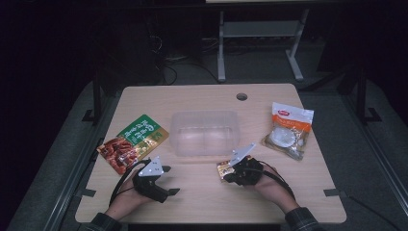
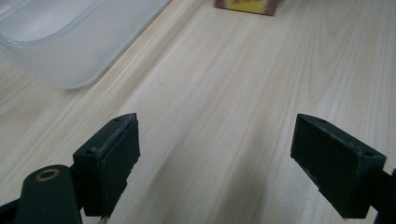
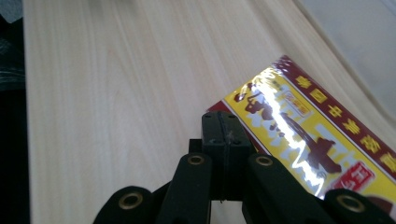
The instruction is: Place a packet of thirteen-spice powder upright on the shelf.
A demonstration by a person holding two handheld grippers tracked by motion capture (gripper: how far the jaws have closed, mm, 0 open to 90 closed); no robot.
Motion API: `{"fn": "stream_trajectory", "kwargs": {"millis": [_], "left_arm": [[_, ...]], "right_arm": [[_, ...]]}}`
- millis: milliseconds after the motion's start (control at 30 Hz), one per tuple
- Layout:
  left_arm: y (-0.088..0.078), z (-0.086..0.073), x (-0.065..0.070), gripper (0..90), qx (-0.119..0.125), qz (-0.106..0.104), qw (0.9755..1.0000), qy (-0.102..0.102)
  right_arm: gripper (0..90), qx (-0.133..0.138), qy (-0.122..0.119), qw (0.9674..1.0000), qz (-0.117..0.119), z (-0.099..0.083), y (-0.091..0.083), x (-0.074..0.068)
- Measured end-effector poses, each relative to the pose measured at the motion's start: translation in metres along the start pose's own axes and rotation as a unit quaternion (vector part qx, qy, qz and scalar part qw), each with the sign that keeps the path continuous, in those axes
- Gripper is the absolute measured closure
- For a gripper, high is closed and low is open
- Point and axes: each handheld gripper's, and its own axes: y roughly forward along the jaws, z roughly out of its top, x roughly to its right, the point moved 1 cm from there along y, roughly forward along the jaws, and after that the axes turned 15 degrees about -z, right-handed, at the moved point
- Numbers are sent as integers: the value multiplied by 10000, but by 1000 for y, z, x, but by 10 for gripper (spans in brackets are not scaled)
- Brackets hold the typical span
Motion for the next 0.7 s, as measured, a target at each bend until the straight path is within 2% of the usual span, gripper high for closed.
{"fn": "stream_trajectory", "kwargs": {"millis": [67,133,200,233,267,300,333,500,567,700], "left_arm": [[0,0,0,151,-7,0,10000,8],[0,0,2,151,-12,-19,10000,13],[-1,0,2,151,-42,-18,10000,45],[-1,0,2,151,-10,-23,10000,23],[0,0,1,151,-19,-13,10000,20],[0,0,1,151,-19,-13,10000,20],[0,0,1,151,-18,-7,10000,25],[2,0,2,151,-3,-20,10000,39],[2,1,2,151,-35,-24,10000,45],[2,1,3,151,-4,-31,10000,52]], "right_arm": [[900,26,-35,10000,-7,2,3,1],[900,138,35,9999,29,5,-4,3],[900,169,131,9998,-16,4,-9,5],[900,203,172,9996,-117,2,-14,9],[900,302,549,9976,-306,-4,-23,21],[900,302,549,9976,-306,-4,-23,21],[900,344,748,9952,-536,-11,-28,36],[900,300,1244,9865,-1026,-30,-34,64],[900,182,1395,9840,-1093,-36,-32,72],[900,-14,1501,9824,-1115,-44,-26,78]]}}
